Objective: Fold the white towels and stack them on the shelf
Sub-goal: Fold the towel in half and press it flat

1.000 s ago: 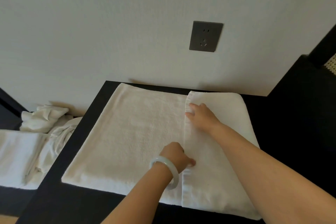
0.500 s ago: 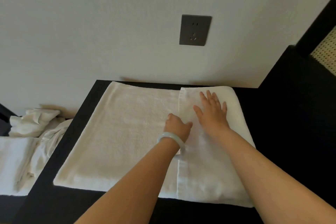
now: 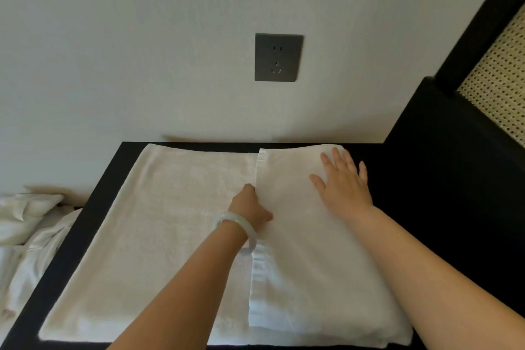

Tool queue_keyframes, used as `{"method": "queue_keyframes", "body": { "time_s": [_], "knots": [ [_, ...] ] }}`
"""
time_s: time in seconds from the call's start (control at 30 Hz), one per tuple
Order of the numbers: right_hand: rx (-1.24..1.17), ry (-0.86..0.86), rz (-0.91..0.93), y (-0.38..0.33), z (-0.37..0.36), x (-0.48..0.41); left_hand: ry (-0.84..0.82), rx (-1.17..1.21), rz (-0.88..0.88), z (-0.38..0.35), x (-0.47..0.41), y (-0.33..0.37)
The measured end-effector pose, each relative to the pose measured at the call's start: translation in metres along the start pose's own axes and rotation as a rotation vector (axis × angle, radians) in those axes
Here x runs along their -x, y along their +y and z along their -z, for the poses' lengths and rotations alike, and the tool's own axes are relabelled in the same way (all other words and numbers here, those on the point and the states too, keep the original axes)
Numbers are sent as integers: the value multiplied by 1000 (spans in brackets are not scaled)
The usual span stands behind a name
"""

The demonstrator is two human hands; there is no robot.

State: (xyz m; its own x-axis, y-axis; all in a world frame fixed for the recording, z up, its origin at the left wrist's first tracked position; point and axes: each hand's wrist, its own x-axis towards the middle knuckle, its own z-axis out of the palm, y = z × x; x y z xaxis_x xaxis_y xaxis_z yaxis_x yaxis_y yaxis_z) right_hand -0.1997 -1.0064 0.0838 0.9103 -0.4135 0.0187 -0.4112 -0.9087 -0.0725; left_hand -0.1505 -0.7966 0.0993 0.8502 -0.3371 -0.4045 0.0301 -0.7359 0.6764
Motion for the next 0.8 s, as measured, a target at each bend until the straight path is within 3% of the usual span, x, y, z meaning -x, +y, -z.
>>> {"method": "queue_keyframes", "body": {
  "time_s": [0.07, 0.2, 0.4, 0.53, 0.67, 0.8],
  "knots": [
    [31, -3, 5, 4, -3, -15, 4, -14, -4, 2, -5, -1],
    [-62, -174, -66, 12, -23, -23, 7, 14, -22, 1, -6, -12],
    [48, -198, -64, 8, -16, -27, 12, 54, -20, 3, -1, -14],
    [44, -120, -5, -2, -26, 13, 21, 74, -16, 2, 2, -14],
    [-48, -243, -27, -10, -6, 24, 47, 61, -22, -1, 16, -9],
    [-134, -64, 32, -2, 19, 55, 62, 159, -8, -6, 50, -18]
  ]
}}
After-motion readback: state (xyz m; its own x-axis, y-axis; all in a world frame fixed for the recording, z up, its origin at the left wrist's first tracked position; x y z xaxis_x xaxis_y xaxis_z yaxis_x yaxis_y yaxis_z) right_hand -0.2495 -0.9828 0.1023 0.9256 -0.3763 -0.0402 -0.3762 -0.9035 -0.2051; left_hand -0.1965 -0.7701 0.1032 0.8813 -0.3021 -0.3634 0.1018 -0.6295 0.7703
